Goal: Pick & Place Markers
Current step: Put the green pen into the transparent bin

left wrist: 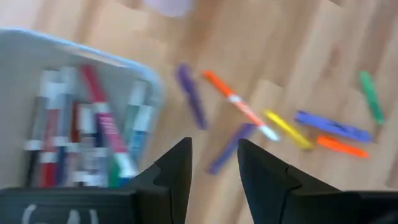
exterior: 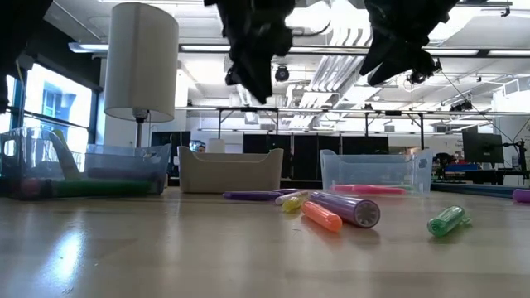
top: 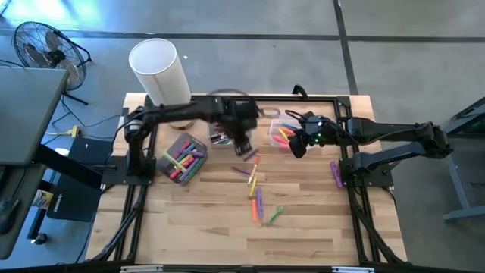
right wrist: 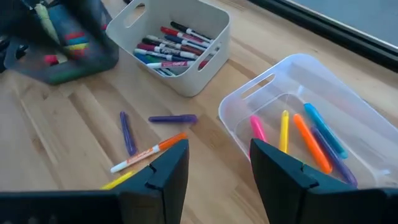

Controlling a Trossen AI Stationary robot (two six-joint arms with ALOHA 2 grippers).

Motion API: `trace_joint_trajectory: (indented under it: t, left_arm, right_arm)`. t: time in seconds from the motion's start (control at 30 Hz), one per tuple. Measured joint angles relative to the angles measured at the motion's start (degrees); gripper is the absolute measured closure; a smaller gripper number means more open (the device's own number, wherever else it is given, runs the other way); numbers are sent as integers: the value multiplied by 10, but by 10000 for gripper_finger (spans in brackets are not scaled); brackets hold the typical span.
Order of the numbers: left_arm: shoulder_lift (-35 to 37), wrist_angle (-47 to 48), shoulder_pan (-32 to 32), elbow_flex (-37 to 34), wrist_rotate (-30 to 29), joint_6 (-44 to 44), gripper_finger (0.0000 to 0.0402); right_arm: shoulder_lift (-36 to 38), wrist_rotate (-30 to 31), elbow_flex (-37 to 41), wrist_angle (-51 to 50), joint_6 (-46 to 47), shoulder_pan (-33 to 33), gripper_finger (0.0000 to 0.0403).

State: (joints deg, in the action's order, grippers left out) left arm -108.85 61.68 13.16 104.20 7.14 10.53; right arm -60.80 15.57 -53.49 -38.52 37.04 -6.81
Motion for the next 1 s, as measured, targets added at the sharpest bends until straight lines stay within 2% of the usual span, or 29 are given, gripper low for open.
trace_joint_trajectory:
  t: [0.1,0.2,0.33,0.43,0.57,0.73,0.8,1.0]
  left_arm:
    - [0,-27,-57,-5,0,3,275]
    - [0,-107,-105,-45,30,6,284]
    - [-1,-171,-144,-116,41,38,340]
    - [-1,-182,-158,-174,37,62,390]
    - [19,-239,-175,-255,48,79,390]
    - [97,-287,-181,-359,50,82,397]
    - [138,-278,-180,-399,44,82,400]
    - [259,-282,-181,-489,25,75,400]
  right_arm:
    - [0,5,0,0,0,1,242]
    - [0,0,0,0,-6,1,242]
    - [0,-49,0,-1,-23,1,242]
    - [0,-45,0,-1,3,9,244]
    - [0,-7,0,-2,44,44,272]
    - [-4,62,-1,5,113,112,353]
    - [-14,77,-1,19,140,136,387]
    - [-85,112,-2,89,256,205,399]
